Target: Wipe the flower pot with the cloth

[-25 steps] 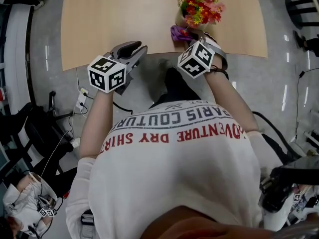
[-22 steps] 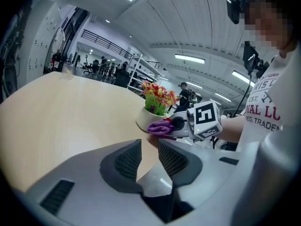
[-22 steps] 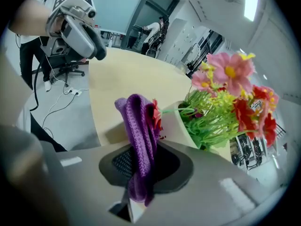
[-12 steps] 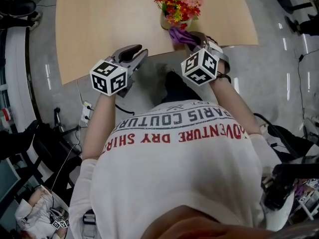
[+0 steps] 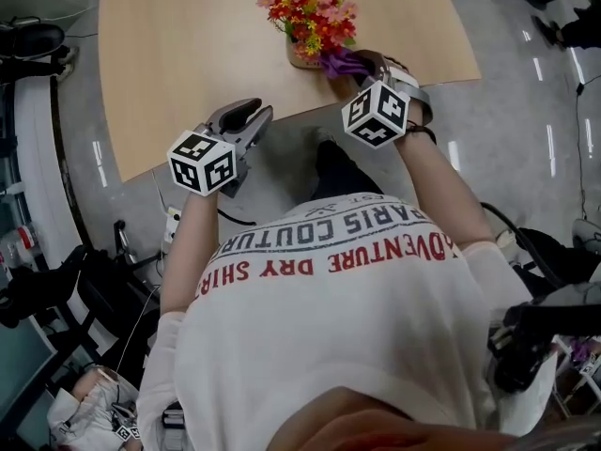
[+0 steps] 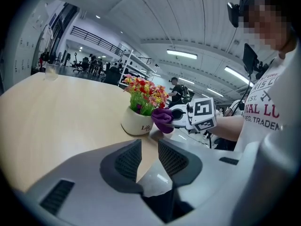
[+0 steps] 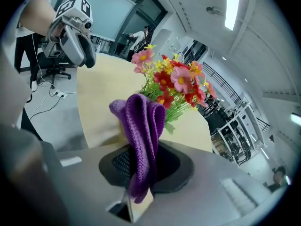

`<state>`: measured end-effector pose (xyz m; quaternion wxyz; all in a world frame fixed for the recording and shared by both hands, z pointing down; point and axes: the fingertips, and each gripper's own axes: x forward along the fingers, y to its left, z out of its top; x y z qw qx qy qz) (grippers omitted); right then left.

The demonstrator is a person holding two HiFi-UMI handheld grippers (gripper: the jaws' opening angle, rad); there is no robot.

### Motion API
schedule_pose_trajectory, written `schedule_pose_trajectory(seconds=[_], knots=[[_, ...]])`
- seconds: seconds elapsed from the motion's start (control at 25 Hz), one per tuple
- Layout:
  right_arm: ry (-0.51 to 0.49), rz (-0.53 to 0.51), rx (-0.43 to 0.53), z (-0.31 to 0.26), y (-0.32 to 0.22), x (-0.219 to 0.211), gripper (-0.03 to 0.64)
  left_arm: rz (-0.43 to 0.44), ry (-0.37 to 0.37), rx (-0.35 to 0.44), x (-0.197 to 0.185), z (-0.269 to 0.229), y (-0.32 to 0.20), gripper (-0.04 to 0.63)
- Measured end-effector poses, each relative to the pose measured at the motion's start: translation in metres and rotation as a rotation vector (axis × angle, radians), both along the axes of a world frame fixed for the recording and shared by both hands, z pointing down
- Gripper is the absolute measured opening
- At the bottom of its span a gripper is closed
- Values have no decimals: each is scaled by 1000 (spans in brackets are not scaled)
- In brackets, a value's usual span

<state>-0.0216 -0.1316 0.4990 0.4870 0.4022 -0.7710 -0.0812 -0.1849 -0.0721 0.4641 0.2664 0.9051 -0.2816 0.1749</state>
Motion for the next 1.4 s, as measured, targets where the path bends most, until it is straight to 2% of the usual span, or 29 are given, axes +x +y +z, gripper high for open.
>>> schedule_pose_trajectory(seconds=[0.52, 0.64, 0.72, 0.8, 0.92, 1.16, 1.24, 1.4], knots=[[137, -134, -152, 41, 18, -8, 58, 17, -12, -5, 15, -6, -1, 95], [123, -137, -149, 39, 21, -9, 57, 17, -17, -5, 15, -6, 0, 95], [75, -130, -153, 36, 25, -9, 57, 18, -19, -4, 16, -4, 0, 95], [-34, -104, -184, 30, 31, -9, 58, 15, -19, 0, 17, -2, -1, 95], [-294, -24, -252, 16, 36, -7, 57, 2, 9, 7, 22, -2, -6, 95], [-982, 218, -375, -39, 25, 14, 57, 1, -6, 61, 35, -18, -15, 95], [-1180, 307, -424, -44, 9, 24, 57, 2, -26, 74, 38, -17, -24, 95], [-1447, 397, -540, -35, -19, 32, 58, -3, -45, 72, 45, -11, -46, 95]])
